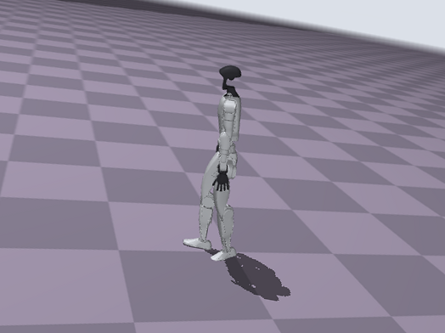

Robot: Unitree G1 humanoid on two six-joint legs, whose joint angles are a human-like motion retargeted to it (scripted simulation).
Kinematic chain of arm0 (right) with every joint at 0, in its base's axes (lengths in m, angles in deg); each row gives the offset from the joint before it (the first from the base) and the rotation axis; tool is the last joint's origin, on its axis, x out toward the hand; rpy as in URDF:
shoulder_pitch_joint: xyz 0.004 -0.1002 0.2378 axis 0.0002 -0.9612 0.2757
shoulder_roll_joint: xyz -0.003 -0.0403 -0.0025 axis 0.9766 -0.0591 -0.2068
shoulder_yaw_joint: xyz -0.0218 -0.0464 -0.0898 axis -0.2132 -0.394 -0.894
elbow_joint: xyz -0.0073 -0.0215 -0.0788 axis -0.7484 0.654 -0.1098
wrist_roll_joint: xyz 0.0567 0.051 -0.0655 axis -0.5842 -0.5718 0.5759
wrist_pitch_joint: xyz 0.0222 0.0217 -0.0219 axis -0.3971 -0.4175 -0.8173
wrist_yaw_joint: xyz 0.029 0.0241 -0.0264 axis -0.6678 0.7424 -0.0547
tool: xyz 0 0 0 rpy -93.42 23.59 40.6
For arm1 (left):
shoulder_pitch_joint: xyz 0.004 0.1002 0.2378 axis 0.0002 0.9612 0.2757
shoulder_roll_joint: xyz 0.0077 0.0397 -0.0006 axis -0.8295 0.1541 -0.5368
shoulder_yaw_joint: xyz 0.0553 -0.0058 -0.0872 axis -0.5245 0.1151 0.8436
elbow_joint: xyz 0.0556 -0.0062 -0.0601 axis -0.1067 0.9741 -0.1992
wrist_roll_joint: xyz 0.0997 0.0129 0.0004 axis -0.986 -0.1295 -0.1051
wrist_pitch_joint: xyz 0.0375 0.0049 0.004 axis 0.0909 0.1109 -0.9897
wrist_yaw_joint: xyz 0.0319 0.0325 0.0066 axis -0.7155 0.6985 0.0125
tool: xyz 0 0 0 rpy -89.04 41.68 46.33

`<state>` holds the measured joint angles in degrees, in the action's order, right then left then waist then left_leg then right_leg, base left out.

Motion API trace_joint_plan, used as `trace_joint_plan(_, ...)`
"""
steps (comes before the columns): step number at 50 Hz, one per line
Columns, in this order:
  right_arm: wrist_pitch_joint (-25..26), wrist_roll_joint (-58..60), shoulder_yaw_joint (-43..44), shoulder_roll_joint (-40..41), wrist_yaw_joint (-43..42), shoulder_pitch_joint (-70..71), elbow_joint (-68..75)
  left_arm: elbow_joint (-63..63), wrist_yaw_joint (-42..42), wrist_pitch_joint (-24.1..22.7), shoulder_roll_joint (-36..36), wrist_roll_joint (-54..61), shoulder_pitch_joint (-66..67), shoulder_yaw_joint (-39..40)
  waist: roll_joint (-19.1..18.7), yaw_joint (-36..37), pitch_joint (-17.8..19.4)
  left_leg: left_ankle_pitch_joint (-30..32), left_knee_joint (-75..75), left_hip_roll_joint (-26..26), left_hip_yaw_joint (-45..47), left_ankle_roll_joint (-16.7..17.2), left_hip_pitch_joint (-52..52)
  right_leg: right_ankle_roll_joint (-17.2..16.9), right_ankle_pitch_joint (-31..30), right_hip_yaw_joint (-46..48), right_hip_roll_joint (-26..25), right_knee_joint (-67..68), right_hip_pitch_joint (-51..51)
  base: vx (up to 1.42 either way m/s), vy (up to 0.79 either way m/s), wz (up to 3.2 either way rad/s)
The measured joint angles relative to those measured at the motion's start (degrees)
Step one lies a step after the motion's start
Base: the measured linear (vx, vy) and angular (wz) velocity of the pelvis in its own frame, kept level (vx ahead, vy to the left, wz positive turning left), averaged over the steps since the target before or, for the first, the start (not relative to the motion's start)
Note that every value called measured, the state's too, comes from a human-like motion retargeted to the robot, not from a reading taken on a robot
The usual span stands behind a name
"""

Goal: In place motions

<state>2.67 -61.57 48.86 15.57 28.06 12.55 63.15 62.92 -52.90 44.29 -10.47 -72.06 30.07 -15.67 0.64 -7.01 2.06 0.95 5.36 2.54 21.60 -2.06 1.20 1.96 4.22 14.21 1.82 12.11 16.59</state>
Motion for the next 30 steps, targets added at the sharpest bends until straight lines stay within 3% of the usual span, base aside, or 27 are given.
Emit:
trace_joint_plan(7, 1.38, -7.94, 6.88, -1.93, -3.87, 0.00, 0.59, -0.99, -1.84, 0.95, 0.57, -0.75, 0.36, 1.95, -5.66, -2.06, -0.21, -3.01, -2.34, -3.42, 17.37, 2.23, 3.43, 2.71, 9.01, 29.51, 4.07, 3.40, -3.58, -0.47, 0.17, -3.27)
trace_joint_plan(10, 1.57, -10.37, 8.37, -2.31, -6.07, 0.62, 1.62, -1.61, -1.98, 0.95, 1.03, -1.55, 0.28, 3.54, -8.15, -4.81, -0.65, -4.16, -2.22, -4.92, 25.41, 3.74, 4.39, 1.60, 9.32, 39.32, 4.79, 3.21, -5.86, -0.41, 0.12, -2.60)
trace_joint_plan(12, 1.96, -12.02, 9.05, -2.28, -7.48, 0.74, 2.70, -2.00, -2.17, 1.03, 1.31, -1.72, 0.12, 4.29, -8.93, -5.94, -1.14, -4.76, -2.20, -4.87, 30.32, 4.76, 5.19, 2.37, 5.62, 42.27, 4.30, 1.87, -6.26, -0.34, 0.06, -2.36)
trace_joint_plan(16, 2.82, -15.30, 10.67, -1.56, -8.80, 0.15, 5.50, -3.63, -2.93, 1.37, 1.86, -1.96, -0.22, 5.04, -8.97, -6.55, -2.03, -5.55, -1.55, -3.70, 38.45, 6.42, 7.37, 5.51, -4.13, 35.07, 2.29, -1.03, -4.09, -0.19, -0.03, -1.98)
trace_joint_plan(20, 3.01, -18.39, 12.41, -0.46, -7.56, -2.21, 8.70, -6.10, -3.53, 0.94, 2.53, -2.07, 0.26, 3.83, -8.76, -6.86, -3.06, -4.32, 0.84, -3.74, 39.47, 6.87, 9.32, 7.55, -4.26, 30.75, 1.14, -2.11, -3.73, 0.01, -0.15, -1.17)
trace_joint_plan(24, 3.53, -18.31, 14.70, 0.00, -5.57, -4.38, 12.32, -7.21, -3.84, 0.26, 3.76, -2.14, 1.59, 1.29, -7.48, -4.07, -4.32, -0.32, 3.36, -2.77, 39.34, 5.86, 12.11, 7.06, -3.38, 23.43, 1.04, -1.73, -4.25, 0.11, -0.19, -1.19)
trace_joint_plan(27, 3.38, -17.09, 14.82, 0.45, -5.52, -5.65, 13.64, -7.12, -4.48, -0.19, 4.21, -2.90, 3.21, 0.07, -4.63, -2.64, -5.25, 4.80, 9.39, -2.52, 34.97, 2.39, 12.85, 6.79, -3.43, 18.68, 2.39, -3.00, -6.10, 0.18, -0.18, -1.22)
trace_joint_plan(30, 3.37, -15.22, 13.62, 1.04, -6.07, -5.43, 13.67, -6.60, -4.19, -0.61, 4.05, -3.97, 4.70, -0.21, -0.11, -0.80, -4.94, 9.93, 23.63, -3.58, 23.81, -4.61, 8.49, 6.30, -3.00, 12.30, 5.39, -3.06, -7.87, 0.15, -0.20, -1.68)
